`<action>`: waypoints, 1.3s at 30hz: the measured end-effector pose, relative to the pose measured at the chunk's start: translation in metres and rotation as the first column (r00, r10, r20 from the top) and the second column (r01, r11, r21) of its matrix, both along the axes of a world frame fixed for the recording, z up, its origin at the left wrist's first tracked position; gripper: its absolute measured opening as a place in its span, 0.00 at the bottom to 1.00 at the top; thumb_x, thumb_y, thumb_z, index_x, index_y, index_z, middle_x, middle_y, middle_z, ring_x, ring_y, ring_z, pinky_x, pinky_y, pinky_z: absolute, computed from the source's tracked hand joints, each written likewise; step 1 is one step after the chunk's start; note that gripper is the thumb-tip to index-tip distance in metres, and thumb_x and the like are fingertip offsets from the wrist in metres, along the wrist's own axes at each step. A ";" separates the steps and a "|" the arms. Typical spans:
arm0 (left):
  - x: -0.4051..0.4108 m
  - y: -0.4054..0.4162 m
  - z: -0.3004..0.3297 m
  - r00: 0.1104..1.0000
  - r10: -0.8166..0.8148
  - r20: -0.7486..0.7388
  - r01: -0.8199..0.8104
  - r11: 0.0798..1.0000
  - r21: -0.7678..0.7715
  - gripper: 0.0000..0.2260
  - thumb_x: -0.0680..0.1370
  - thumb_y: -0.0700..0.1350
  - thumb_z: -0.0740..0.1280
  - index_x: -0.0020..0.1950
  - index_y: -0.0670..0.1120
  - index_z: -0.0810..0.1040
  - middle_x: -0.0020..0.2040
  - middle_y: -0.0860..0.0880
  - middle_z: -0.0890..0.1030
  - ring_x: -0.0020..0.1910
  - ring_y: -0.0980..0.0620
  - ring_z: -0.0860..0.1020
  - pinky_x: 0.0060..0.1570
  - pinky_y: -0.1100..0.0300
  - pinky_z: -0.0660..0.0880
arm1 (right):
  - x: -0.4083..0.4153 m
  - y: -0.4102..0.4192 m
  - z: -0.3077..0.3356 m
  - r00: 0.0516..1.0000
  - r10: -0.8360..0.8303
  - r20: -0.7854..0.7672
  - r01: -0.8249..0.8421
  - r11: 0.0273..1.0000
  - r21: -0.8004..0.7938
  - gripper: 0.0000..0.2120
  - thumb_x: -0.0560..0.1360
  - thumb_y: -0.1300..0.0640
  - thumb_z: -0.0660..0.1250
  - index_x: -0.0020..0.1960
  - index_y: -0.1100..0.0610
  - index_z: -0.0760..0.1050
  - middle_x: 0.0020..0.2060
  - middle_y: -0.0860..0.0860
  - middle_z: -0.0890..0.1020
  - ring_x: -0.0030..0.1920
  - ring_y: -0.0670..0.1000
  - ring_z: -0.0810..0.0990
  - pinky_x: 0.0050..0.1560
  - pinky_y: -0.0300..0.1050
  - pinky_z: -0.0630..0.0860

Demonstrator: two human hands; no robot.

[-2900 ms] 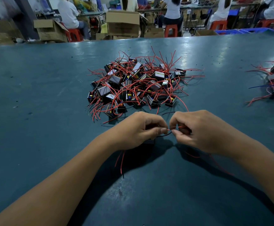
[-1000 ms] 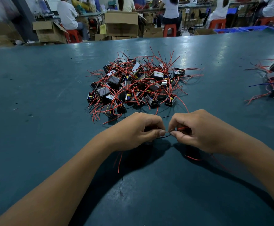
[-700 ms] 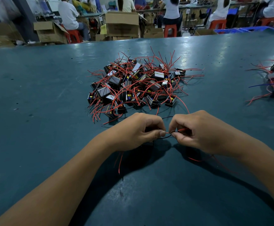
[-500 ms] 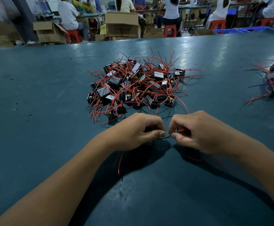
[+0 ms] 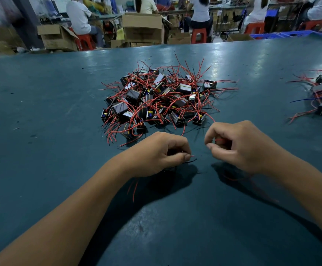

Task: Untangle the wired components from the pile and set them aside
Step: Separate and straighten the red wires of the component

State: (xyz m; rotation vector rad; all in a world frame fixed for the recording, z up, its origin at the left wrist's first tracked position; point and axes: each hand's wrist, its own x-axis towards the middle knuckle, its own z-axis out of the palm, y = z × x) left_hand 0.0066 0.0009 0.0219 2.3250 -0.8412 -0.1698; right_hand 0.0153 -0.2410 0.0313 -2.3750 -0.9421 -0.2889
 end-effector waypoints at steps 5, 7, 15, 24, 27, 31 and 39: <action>0.000 0.000 -0.002 1.000 0.013 -0.005 -0.013 0.999 -0.038 0.03 0.81 0.46 0.66 0.48 0.51 0.78 0.36 0.48 0.80 0.34 0.47 0.76 0.35 0.48 0.74 | -0.002 0.009 -0.003 0.997 0.082 0.004 -0.082 0.994 -0.066 0.02 0.75 0.56 0.69 0.47 0.54 0.79 0.23 0.48 0.70 0.28 0.50 0.67 0.32 0.35 0.63; 0.000 0.000 -0.003 1.000 0.011 -0.005 -0.011 0.999 -0.041 0.03 0.82 0.46 0.66 0.48 0.52 0.77 0.35 0.50 0.79 0.33 0.49 0.76 0.35 0.50 0.74 | -0.002 0.009 -0.003 0.997 0.071 0.007 -0.070 0.996 -0.060 0.04 0.75 0.55 0.68 0.47 0.54 0.79 0.24 0.49 0.71 0.28 0.50 0.67 0.32 0.35 0.63; -0.002 -0.001 -0.001 1.000 0.010 -0.006 -0.010 0.999 -0.037 0.03 0.82 0.46 0.65 0.49 0.52 0.76 0.34 0.47 0.79 0.33 0.47 0.75 0.35 0.49 0.73 | -0.006 0.011 -0.003 0.998 0.062 -0.030 -0.061 0.997 0.041 0.03 0.74 0.52 0.69 0.44 0.52 0.79 0.22 0.46 0.67 0.25 0.46 0.66 0.29 0.32 0.61; -0.003 -0.005 -0.001 1.000 0.002 0.002 -0.002 0.998 -0.061 0.03 0.82 0.45 0.66 0.49 0.49 0.76 0.33 0.46 0.79 0.32 0.46 0.74 0.33 0.56 0.70 | -0.009 0.019 -0.010 0.995 0.055 -0.087 -0.051 0.997 0.052 0.02 0.71 0.54 0.66 0.40 0.50 0.74 0.23 0.48 0.70 0.26 0.47 0.65 0.29 0.39 0.62; -0.003 -0.006 -0.001 1.000 0.002 0.004 -0.001 0.998 -0.065 0.03 0.81 0.44 0.67 0.48 0.49 0.76 0.33 0.46 0.79 0.32 0.46 0.75 0.33 0.57 0.70 | -0.010 0.019 -0.010 0.995 0.045 -0.092 -0.040 0.998 0.051 0.02 0.70 0.55 0.66 0.39 0.50 0.74 0.23 0.47 0.70 0.26 0.47 0.65 0.29 0.37 0.61; -0.004 -0.007 -0.001 0.999 0.017 0.033 -0.016 0.998 -0.054 0.04 0.80 0.43 0.68 0.46 0.50 0.77 0.32 0.51 0.78 0.30 0.54 0.74 0.31 0.63 0.69 | -0.011 0.020 -0.010 0.995 0.024 -0.092 -0.021 0.999 0.041 0.10 0.70 0.61 0.70 0.38 0.49 0.72 0.25 0.42 0.72 0.27 0.45 0.68 0.29 0.34 0.62; -0.006 -0.008 0.004 0.998 0.016 0.068 -0.015 1.000 -0.002 0.04 0.79 0.40 0.67 0.46 0.48 0.77 0.35 0.51 0.79 0.33 0.53 0.75 0.36 0.57 0.72 | -0.014 0.027 -0.008 0.996 -0.058 -0.074 0.056 0.998 -0.029 0.08 0.69 0.61 0.69 0.38 0.52 0.71 0.24 0.43 0.69 0.27 0.46 0.67 0.33 0.49 0.68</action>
